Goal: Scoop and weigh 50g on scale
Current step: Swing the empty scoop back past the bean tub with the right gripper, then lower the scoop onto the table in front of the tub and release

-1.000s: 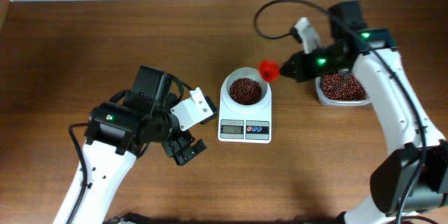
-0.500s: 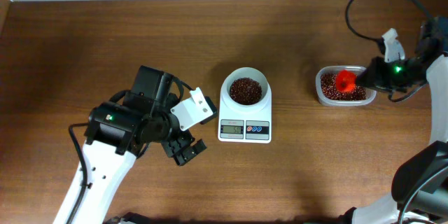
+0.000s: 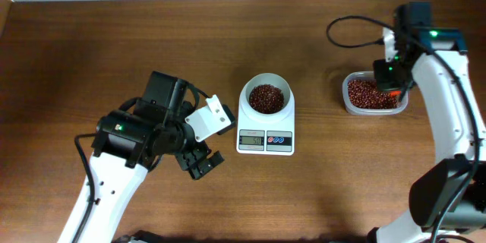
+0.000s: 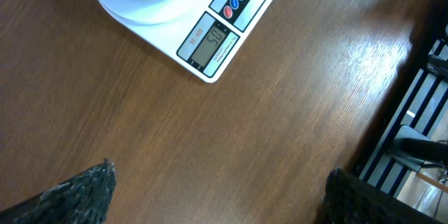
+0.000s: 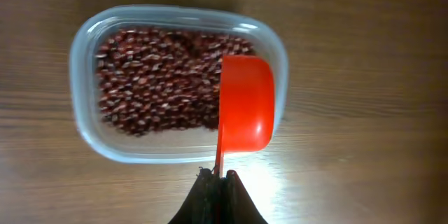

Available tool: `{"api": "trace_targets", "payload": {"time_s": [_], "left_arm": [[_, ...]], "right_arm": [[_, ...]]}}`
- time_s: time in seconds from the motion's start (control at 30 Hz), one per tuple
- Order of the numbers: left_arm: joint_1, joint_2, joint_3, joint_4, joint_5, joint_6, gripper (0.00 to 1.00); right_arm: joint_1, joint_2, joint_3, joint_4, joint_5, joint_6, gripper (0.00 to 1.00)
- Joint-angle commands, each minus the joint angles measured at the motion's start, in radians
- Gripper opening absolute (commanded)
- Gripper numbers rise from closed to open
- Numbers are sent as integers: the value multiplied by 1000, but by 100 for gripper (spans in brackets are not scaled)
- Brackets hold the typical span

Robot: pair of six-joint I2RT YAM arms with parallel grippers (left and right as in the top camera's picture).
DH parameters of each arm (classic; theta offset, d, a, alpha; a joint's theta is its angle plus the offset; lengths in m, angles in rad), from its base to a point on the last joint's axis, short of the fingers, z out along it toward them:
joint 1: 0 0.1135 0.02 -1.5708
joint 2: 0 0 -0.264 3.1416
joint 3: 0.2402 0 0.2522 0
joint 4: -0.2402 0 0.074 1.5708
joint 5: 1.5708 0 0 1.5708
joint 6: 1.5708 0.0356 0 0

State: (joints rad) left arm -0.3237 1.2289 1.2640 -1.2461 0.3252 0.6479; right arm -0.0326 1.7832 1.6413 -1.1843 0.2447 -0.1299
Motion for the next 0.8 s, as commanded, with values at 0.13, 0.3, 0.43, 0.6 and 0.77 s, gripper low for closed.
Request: {"api": "trace_targets", "payload": {"time_s": [0.13,0.3,0.43,0.6,0.77], "left_arm": [[6,2,-5,-2,0,16,99],[6,2,-5,-2,0,16,99],[6,2,-5,-2,0,16,99],[6,2,-5,-2,0,16,99],[6,2,-5,-2,0,16,99]], "right_arm": [[58,-28,187,-74,108,175,4],[3,-97,379,-254,-172,176,4],[-109,-164,378,-413,-341,175,4],[-240,-214,310,-514,-575,136,4],[-248,-282,3,-431,-708,134,4]]}}
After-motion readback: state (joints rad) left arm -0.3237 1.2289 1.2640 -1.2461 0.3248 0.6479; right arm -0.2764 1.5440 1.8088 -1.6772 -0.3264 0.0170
